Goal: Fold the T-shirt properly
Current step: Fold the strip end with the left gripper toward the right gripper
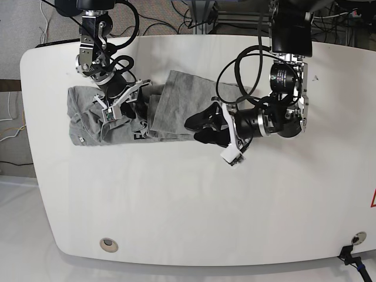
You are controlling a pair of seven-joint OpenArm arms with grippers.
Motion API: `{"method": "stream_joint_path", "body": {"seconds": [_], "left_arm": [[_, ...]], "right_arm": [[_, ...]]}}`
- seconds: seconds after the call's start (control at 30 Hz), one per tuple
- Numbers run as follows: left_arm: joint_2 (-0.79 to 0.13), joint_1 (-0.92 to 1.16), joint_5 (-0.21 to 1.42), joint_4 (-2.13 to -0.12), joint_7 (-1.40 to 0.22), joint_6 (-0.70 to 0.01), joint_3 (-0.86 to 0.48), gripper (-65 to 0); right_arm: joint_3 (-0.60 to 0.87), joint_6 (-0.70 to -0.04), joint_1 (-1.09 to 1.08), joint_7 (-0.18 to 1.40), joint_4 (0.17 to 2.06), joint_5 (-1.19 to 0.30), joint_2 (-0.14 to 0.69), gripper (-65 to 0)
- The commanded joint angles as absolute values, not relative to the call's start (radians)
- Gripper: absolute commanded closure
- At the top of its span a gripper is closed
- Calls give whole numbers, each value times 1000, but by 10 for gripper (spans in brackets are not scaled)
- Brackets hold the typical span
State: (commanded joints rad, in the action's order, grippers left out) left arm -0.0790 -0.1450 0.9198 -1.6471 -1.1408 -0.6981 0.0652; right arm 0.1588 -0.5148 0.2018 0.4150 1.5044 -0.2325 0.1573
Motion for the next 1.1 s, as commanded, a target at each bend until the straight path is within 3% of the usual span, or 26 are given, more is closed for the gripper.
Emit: {"method": "stream_joint_path", "body": {"seconds": [0.27, 0.47, 0.63, 0.83, 1.1], "left_arm": [[-110, -68, 685, -1738, -1079, -698, 88, -267], [-111, -41, 433, -1728, -906, -698, 260, -265], [-105, -35, 321, -1639, -835, -698, 298, -265], [-107, -35, 294, -1512, -736, -698, 300, -265], [-107, -35, 298, -1541, -733, -698, 298, -265]], "right_arm": [[159, -515, 200, 415, 1504, -234, 157, -199], [159, -513, 200, 415, 1504, -229, 157, -199], [159, -513, 200, 415, 1504, -228, 157, -199], [159, -513, 197, 415, 1504, -228, 157, -199], [165, -513, 202, 430, 1604, -236, 160, -204]]}}
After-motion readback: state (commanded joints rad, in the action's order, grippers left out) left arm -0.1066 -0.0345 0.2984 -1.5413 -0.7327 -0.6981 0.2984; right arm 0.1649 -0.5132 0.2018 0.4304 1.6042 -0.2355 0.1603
